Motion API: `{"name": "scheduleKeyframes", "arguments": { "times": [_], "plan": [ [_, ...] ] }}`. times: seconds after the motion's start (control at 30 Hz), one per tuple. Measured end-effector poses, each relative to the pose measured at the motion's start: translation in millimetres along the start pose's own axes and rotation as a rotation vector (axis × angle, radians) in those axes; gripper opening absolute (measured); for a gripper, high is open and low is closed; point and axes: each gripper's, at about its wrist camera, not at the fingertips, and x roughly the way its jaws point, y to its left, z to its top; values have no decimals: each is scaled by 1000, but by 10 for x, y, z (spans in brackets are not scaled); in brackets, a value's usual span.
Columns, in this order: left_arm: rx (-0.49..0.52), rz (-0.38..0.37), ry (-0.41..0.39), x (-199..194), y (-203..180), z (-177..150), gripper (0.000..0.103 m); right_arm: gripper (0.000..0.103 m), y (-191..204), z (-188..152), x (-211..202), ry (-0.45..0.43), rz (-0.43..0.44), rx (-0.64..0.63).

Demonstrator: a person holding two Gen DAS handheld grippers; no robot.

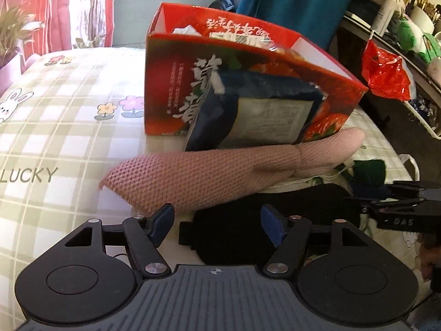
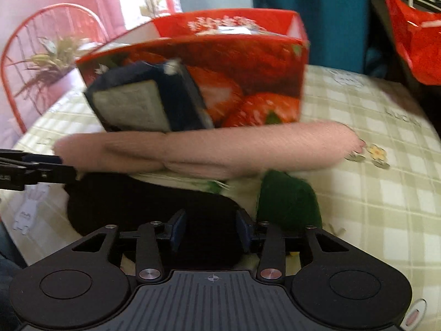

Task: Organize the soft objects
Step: 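Move both tools from the box down to the black eye mask, then close both tools on the black eye mask and lift it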

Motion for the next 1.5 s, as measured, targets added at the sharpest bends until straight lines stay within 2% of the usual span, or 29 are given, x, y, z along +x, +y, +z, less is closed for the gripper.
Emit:
{"name": "scheduleKeyframes", "arguments": {
  "times": [0.13, 0.27, 0.4, 0.57, 0.77, 1.07, 1.1, 1.3, 1.43, 1.5],
  "plan": [
    [-40, -12, 16, 76, 18, -21, 74, 49, -124, -37, -4, -2, -28, 41],
    [-35, -9, 32, 140, 3, -63, 74, 51, -168, -75, 42, 16, -2, 70],
    [-38, 18, 24, 200, -23, -95, 75, 51, -59, -94, 56, 13, 9, 31],
    [10, 69, 16, 226, -178, -133, 77, 53, 69, -122, 70, 4, -9, -43],
    [21, 91, 30, 232, -293, -174, 79, 54, 44, -146, 35, -5, -4, -17],
    [53, 105, 27, 203, -347, -265, 78, 61, 147, -180, 53, -1, -41, -56],
    [54, 103, 23, 187, -339, -266, 76, 60, 150, -177, 54, 0, -42, -56],
    [62, 131, 8, 145, -327, -271, 39, 40, 161, -137, 34, 10, 16, -34],
    [2, 108, -13, 59, -214, -265, 26, 34, 92, -106, -46, -13, 38, 17],
    [-3, 103, -25, 10, -207, -259, 19, 27, 53, -68, -140, -47, 65, 44]
  ]
}}
